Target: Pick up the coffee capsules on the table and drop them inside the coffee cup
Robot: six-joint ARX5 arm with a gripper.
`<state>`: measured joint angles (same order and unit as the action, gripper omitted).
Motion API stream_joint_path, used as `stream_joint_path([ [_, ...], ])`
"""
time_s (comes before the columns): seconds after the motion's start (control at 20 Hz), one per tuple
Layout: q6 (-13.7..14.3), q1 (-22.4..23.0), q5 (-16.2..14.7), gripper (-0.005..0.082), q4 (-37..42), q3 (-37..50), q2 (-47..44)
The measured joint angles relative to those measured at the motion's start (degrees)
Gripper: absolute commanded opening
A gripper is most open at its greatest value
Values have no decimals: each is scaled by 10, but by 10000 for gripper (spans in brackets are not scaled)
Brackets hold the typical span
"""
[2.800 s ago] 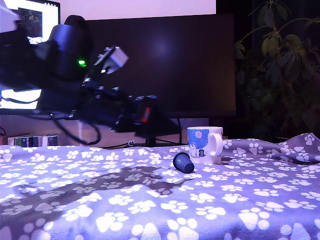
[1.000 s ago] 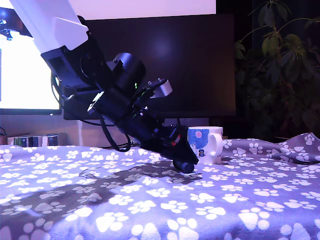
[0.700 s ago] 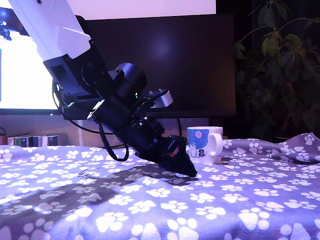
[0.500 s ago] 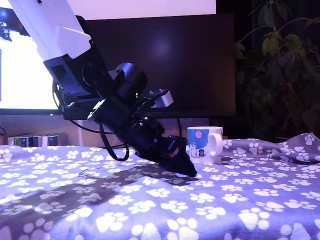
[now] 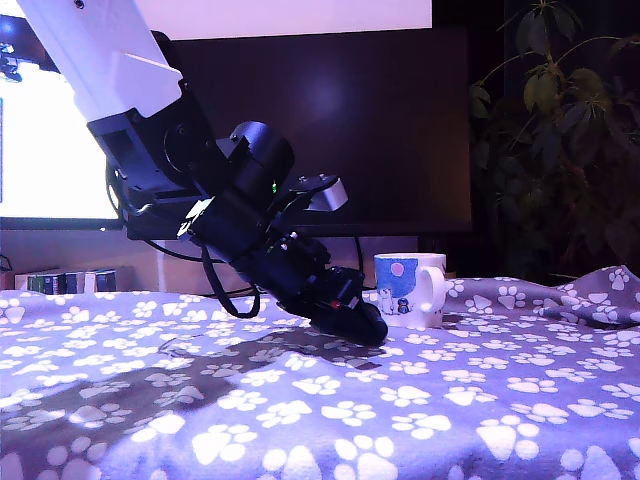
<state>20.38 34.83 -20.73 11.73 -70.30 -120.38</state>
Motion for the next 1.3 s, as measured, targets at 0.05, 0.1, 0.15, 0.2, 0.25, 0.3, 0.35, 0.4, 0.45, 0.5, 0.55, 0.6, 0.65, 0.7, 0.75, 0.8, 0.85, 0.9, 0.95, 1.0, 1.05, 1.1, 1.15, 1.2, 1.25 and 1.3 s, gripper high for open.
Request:
stream_joint_path([
  [0.05, 0, 0, 0, 178, 0, 0, 0],
  [0.1, 0, 0, 0, 178, 0, 0, 0],
  [0.15, 0, 0, 0, 178, 0, 0, 0],
  [0.2, 0, 0, 0, 178, 0, 0, 0],
  [0.25, 0, 0, 0, 178, 0, 0, 0],
  [0.3, 0, 0, -2, 178, -1, 0, 0],
  [0.35, 0, 0, -4, 178, -1, 0, 0],
  [0.4, 0, 0, -10, 178, -1, 0, 0],
  [0.45, 0, 0, -16, 178, -1, 0, 0],
  [0.5, 0, 0, -19, 178, -1, 0, 0],
  [0.55, 0, 0, -20, 178, -1, 0, 0],
  [0.6, 0, 0, -20, 178, -2, -3, 0],
  [0.65, 0, -1, -20, 178, -2, -7, 2],
  [0.7, 0, -1, -20, 178, -3, -13, 3],
  [0.75, -1, -3, -21, 178, -4, -24, 5],
  [0.8, -3, -6, -21, 178, -4, -38, 7],
  [0.85, -14, -9, -21, 178, -5, -55, 8],
  [0.9, -25, -11, -21, 178, -9, -69, 11],
  [0.95, -30, -13, -21, 178, -17, -83, 14],
  [1.0, -36, -15, -21, 178, -23, -97, 15],
  [1.05, -37, -16, -21, 178, -28, -108, 16],
  [1.1, -37, -19, -21, 178, -38, -117, 16],
  [1.15, -37, -20, -21, 178, -49, -125, 16],
  [1.2, -37, -21, -21, 178, -58, -132, 16],
  [1.25, -40, -21, -21, 178, -60, -137, 16],
  [1.3, -40, -21, -21, 178, -62, -141, 16],
])
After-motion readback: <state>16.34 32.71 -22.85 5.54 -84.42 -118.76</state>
